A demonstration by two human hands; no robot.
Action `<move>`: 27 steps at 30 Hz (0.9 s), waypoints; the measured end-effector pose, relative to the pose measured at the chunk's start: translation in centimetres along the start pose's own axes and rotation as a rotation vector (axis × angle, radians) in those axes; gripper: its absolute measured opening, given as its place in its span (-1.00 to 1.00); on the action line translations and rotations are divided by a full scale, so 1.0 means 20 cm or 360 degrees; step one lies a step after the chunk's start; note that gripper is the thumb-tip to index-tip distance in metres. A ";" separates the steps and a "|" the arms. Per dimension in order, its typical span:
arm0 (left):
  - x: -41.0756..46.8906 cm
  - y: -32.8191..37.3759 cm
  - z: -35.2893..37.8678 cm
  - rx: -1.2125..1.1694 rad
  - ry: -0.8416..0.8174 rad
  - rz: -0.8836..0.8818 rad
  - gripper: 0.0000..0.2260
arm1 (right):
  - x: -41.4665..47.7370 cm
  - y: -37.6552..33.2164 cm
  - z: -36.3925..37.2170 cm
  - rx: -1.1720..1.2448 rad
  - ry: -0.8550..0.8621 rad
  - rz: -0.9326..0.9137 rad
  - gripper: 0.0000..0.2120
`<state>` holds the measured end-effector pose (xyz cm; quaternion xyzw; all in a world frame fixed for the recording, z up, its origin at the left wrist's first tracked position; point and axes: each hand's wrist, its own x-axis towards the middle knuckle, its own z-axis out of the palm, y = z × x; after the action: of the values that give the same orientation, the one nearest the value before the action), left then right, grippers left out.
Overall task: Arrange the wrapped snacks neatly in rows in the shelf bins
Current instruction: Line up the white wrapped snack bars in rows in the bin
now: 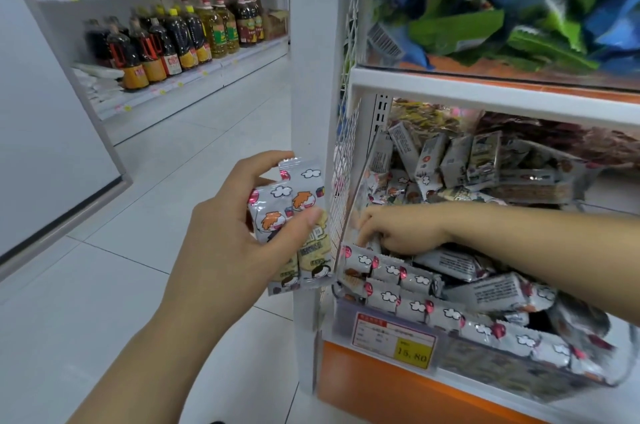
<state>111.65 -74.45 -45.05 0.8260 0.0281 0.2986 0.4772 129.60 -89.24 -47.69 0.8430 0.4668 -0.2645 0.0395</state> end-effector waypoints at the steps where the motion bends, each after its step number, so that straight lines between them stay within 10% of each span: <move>1: 0.00 0.00 0.00 0.0003 0.0002 -0.0002 -0.64 | -0.03 -0.01 -0.02 0.0048 0.0049 0.0000 -0.54; 12: -0.01 0.05 0.00 -0.0063 0.0050 -0.0009 -0.64 | -0.21 0.03 -0.03 0.0769 0.0762 0.0041 -0.67; 19: -0.02 0.05 -0.01 -0.0056 0.0057 -0.0003 -0.63 | -0.23 -0.01 -0.02 0.1133 0.0614 0.0016 -0.78; 27: -0.02 0.04 -0.03 -0.0044 0.0042 0.0002 -0.64 | -0.19 -0.10 -0.02 0.0672 0.0779 0.0140 -0.80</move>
<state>110.77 -74.66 -44.42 0.8154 0.0297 0.3102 0.4879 126.58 -90.91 -45.24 0.8905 0.3602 -0.1430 -0.2383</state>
